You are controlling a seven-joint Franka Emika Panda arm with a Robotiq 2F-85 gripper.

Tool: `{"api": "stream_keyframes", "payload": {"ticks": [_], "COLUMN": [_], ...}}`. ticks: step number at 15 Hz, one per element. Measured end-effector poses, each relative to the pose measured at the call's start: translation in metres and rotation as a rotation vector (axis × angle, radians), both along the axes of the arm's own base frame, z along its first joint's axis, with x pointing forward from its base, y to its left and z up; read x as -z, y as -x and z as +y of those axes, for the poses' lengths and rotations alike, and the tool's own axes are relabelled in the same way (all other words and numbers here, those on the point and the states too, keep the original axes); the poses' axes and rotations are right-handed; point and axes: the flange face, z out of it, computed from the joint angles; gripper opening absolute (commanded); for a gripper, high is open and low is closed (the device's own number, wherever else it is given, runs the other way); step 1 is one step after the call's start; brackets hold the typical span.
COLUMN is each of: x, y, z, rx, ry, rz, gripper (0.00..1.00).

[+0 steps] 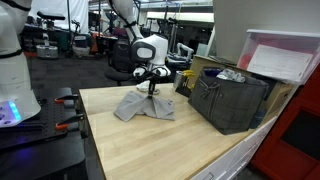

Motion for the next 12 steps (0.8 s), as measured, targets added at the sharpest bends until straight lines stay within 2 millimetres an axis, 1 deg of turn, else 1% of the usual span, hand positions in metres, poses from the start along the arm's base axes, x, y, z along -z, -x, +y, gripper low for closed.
{"api": "stream_keyframes", "payload": {"ticks": [3,5,7,12], "x": [-0.016,-0.025,-0.031,-0.035], "y": [-0.025,-0.038,-0.049,-0.075], "z": [0.041,0.06,0.075,0.102], "rx": [-0.074,-0.111,-0.138,-0.187], "ry": [-0.026,-0.039,-0.048,-0.059], "rz": [-0.017,-0.023,-0.025,-0.027], "gripper": [0.01,0.01,0.01,0.01]}}
